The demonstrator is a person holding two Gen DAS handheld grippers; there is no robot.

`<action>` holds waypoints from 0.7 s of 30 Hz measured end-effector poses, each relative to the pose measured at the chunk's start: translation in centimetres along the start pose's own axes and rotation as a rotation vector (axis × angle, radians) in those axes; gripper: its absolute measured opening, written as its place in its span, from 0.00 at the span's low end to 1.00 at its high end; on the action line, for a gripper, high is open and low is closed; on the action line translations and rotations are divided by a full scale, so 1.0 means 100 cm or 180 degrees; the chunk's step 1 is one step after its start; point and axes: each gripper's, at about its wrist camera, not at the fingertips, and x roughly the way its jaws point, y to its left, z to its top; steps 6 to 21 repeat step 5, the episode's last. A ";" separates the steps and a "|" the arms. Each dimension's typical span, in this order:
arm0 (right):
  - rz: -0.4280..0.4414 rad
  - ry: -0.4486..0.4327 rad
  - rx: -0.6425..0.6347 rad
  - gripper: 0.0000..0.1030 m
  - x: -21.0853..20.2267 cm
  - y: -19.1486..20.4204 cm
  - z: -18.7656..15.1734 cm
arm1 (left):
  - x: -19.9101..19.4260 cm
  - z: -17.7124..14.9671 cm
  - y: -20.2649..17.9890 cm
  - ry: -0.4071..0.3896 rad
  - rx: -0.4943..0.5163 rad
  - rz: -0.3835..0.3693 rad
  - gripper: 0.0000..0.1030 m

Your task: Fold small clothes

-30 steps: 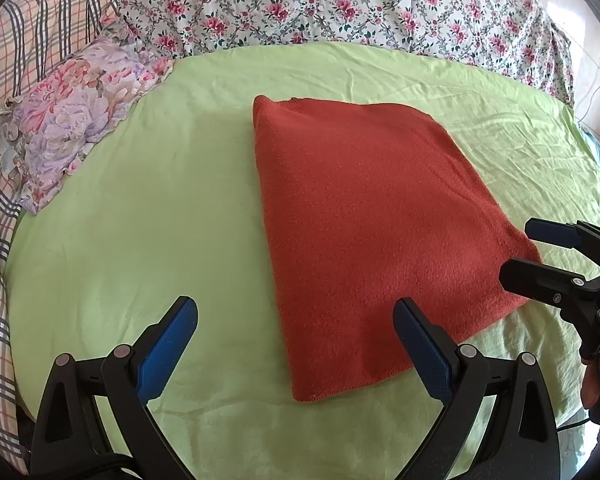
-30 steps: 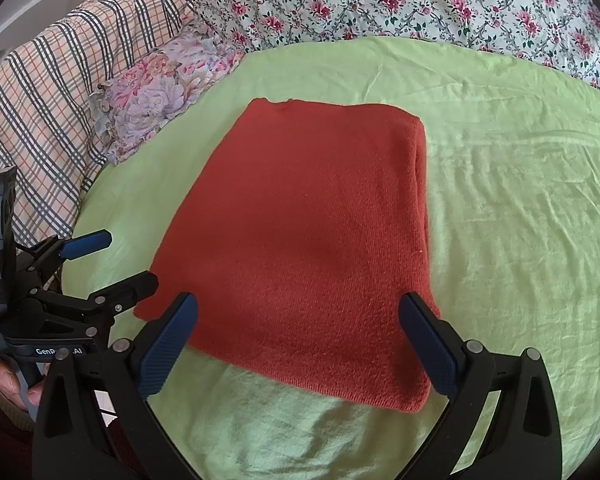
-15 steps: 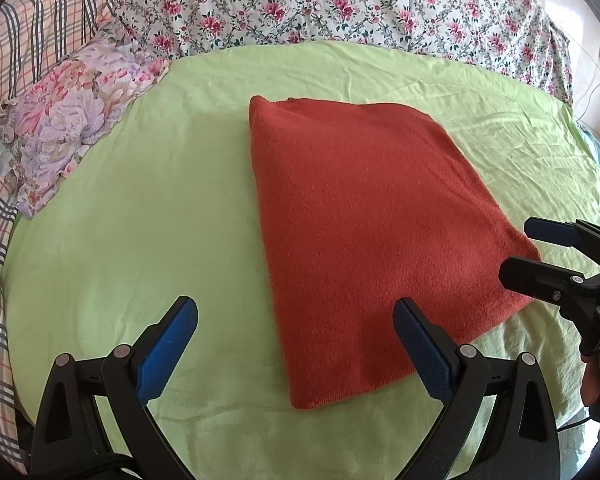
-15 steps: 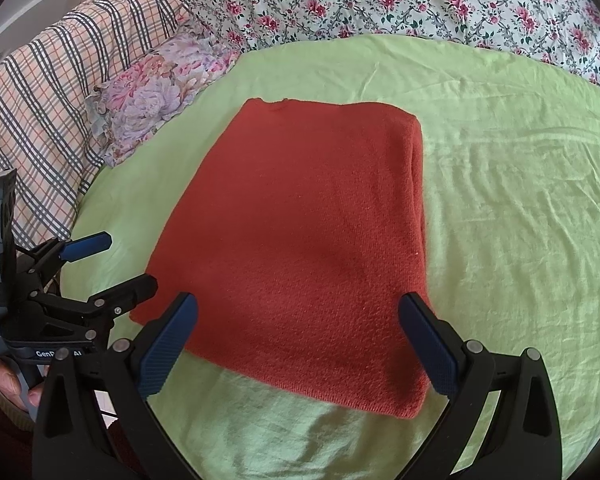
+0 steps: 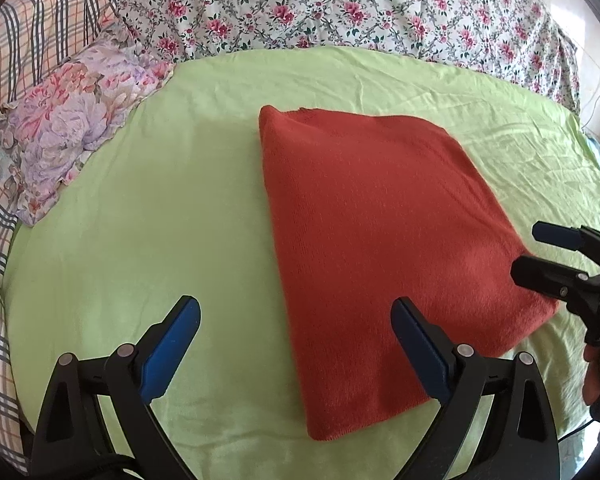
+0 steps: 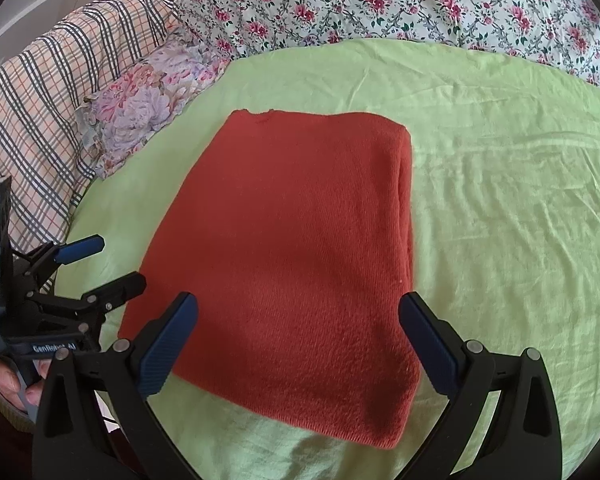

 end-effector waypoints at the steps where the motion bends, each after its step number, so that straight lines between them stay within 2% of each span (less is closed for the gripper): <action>1: -0.0001 -0.0005 0.0002 0.97 0.000 0.000 0.000 | -0.001 0.001 0.000 -0.0001 -0.0006 0.0006 0.94; 21: 0.0006 -0.0026 0.0019 0.97 0.000 0.000 0.001 | -0.001 0.001 -0.004 0.0027 -0.0007 -0.0006 0.94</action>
